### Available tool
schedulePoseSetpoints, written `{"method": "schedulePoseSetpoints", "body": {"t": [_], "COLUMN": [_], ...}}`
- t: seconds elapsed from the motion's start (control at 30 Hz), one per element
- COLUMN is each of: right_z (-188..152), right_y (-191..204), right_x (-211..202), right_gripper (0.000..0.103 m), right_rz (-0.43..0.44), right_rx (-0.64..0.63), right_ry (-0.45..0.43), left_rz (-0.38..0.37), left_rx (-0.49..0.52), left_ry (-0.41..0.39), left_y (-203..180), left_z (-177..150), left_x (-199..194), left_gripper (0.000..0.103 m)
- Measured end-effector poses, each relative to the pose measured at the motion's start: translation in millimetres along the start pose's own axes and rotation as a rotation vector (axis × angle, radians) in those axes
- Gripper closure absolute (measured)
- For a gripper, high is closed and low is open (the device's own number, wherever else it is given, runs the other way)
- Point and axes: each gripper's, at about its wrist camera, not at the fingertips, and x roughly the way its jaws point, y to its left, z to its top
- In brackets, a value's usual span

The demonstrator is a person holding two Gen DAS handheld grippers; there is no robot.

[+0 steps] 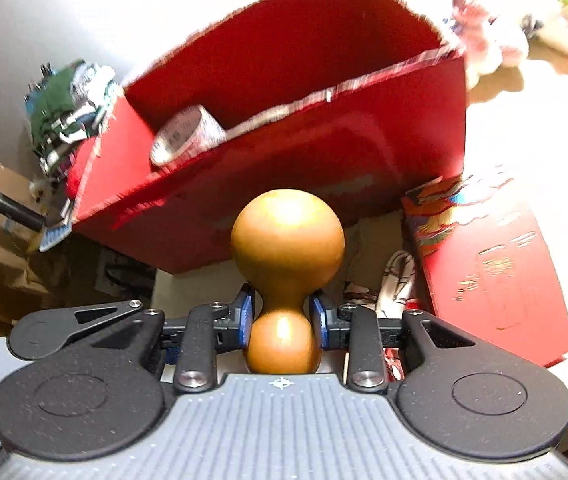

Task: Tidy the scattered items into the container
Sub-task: 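Lift the gourd with the right tool and carry it over the red box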

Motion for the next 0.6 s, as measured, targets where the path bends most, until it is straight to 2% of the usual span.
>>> {"method": "schedulePoseSetpoints", "body": {"t": [0.2,0.33,0.47,0.6], "right_z": [5,20,43,67], "right_y": [0,8,17,23], "right_x": [-43,-66,-73,-67], "right_gripper": [0.071,0.071,0.071,0.071], "right_rz": [0.024,0.053,0.068,0.092], "right_rx": [0.027,0.02,-0.024,-0.074], "right_ry": [-0.113,-0.208,-0.281,-0.3], "left_rz": [-0.048,-0.051,-0.019,0.048], "left_rx": [0.074,0.094,0.085,0.073], "left_ry": [-0.102,-0.187,-0.235,-0.258], "left_y": [-17,-22,-14,-4], "left_z": [24,47,68,83], "left_x": [-29,-44,-55,-55], "left_gripper": [0.067,0.068,0.068,0.067]}}
